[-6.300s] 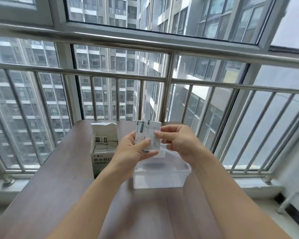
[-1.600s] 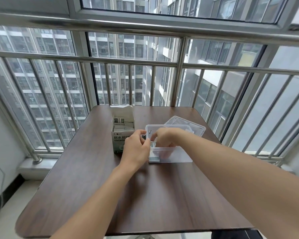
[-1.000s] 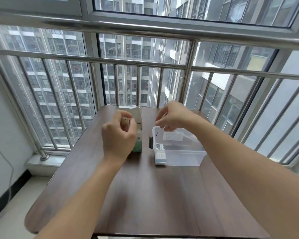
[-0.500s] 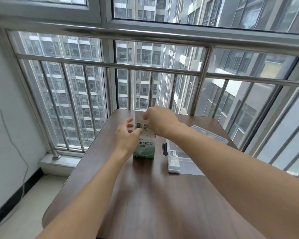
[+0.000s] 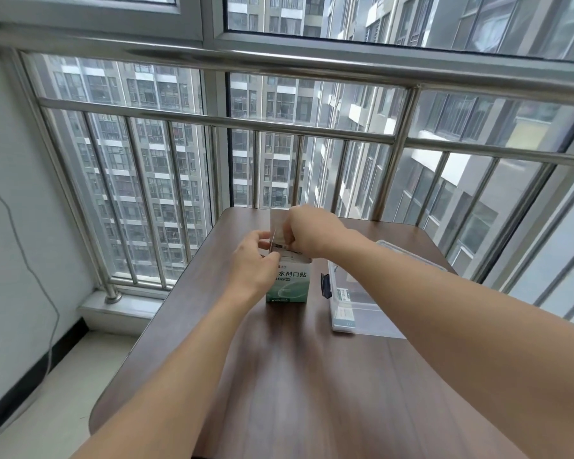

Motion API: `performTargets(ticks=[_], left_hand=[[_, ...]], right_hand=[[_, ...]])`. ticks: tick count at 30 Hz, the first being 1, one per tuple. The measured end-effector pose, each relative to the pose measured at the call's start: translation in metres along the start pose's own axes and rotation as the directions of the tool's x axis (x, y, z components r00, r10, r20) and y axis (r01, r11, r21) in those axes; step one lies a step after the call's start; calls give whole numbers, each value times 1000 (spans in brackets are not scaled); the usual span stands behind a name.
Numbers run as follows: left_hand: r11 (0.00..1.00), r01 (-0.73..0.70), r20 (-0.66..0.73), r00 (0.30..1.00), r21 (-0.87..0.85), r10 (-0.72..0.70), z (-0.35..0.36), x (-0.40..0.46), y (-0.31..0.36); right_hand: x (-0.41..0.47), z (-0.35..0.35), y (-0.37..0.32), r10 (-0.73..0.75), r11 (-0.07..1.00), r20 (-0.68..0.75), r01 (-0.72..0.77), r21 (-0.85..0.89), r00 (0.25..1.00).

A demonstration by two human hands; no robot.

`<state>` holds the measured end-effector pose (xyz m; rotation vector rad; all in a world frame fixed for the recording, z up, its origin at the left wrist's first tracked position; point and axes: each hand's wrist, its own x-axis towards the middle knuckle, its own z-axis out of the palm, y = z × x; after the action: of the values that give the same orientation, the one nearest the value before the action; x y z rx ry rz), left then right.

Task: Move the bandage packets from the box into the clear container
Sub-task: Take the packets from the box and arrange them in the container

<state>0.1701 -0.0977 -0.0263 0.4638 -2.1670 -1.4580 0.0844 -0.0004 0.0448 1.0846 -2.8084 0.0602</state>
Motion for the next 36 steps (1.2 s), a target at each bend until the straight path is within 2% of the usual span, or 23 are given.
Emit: performTargets(ticks=[7, 15, 22, 27, 31, 36], left_hand=[[999, 19, 9, 1000, 26, -19, 1, 2, 0], [999, 19, 23, 1000, 38, -20, 2, 1, 3], [1000, 14, 25, 1000, 24, -14, 3, 1, 5], [996, -9, -25, 1000, 89, 11, 5, 2, 5], [993, 16, -72, 997, 121, -7, 5, 4, 5], [991, 34, -55, 998, 129, -27, 5, 7, 2]], right_hand=[[9, -2, 3, -49, 996, 139, 58, -67, 989], [9, 2, 7, -114, 980, 99, 128, -155, 989], [5, -10, 20, -158, 987, 82, 158, -4, 984], [2, 0, 25, -163, 983, 126, 150, 105, 979], [6, 1, 24, -124, 985, 179, 100, 141, 976], [9, -4, 22, -121, 979, 189, 87, 182, 974]])
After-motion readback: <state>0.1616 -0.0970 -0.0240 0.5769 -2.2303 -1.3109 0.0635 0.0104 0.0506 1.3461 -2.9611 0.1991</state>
